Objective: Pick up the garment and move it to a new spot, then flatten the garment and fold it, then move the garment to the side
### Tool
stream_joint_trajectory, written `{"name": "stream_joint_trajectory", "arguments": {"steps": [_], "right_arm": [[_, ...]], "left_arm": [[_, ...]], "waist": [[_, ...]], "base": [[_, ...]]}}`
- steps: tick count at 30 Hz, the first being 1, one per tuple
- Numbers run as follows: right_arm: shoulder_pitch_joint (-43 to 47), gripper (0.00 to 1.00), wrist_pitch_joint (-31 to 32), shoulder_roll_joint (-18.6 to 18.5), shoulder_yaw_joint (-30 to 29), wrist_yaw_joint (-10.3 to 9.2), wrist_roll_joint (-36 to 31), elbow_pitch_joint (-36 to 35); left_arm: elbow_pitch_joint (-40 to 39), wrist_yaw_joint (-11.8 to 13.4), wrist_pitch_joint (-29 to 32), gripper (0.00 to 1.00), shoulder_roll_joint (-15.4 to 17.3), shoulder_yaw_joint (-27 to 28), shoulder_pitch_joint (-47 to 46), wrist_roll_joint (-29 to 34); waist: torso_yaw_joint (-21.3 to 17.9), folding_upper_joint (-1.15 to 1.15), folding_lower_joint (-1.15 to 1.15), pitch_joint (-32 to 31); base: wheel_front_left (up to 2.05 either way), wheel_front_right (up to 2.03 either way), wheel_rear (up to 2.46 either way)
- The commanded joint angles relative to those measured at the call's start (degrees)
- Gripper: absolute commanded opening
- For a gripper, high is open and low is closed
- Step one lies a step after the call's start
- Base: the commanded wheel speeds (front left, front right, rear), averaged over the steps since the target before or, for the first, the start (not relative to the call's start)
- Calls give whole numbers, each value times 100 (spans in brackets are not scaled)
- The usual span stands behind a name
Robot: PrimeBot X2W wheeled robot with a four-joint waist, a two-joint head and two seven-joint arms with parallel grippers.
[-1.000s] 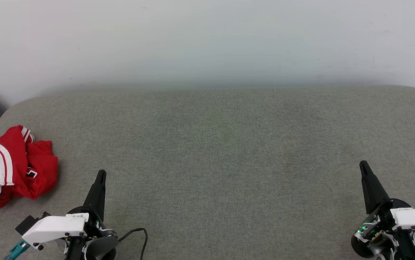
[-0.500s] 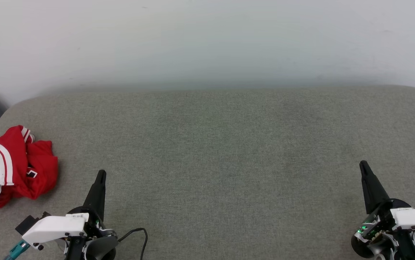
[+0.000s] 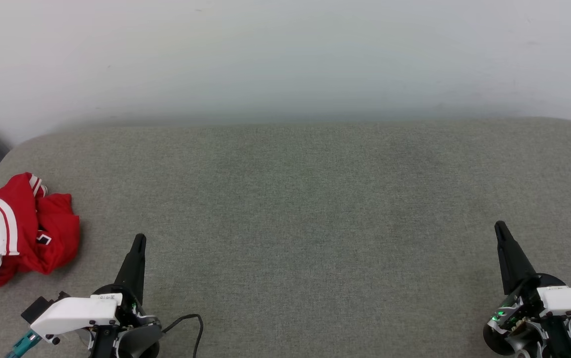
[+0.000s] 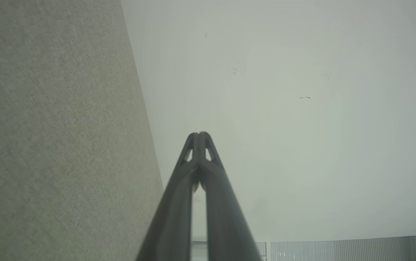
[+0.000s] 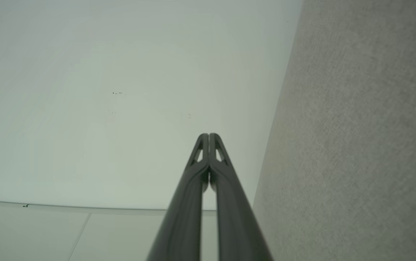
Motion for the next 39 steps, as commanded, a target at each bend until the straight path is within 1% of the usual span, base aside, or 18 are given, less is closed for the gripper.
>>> {"name": "stream_joint_trajectory", "arguments": {"steps": [1,21,22,24,32,39], "right_arm": [[-82,0,-11,25,5,0,-8,-7],[-82,0,-11,25,5,0,-8,-7],[0,100,0,0,0,0,0,2],[66,100,-1,0,4,0,0,86],[73,100,-239,0,170,0,-104,-59],[66,100,-428,1,287,0,-462,-195]], "left_arm": [[-6,-18,-3,0,3,-1,-49,17],[-6,-18,-3,0,3,-1,-49,17],[2,0,0,100,0,0,0,0],[92,2,0,100,-9,-9,60,-2],[-72,2,-212,100,-6,-223,19,-114],[-230,2,-411,100,-4,-406,2,25]], "waist": [[0,0,0,0],[0,0,0,0],[0,0,0,0],[0,0,0,0],[8,0,0,0],[22,0,0,-3]], "base": [[0,0,0],[0,0,0],[0,0,0],[0,0,0],[0,0,0],[0,0,0]]}}
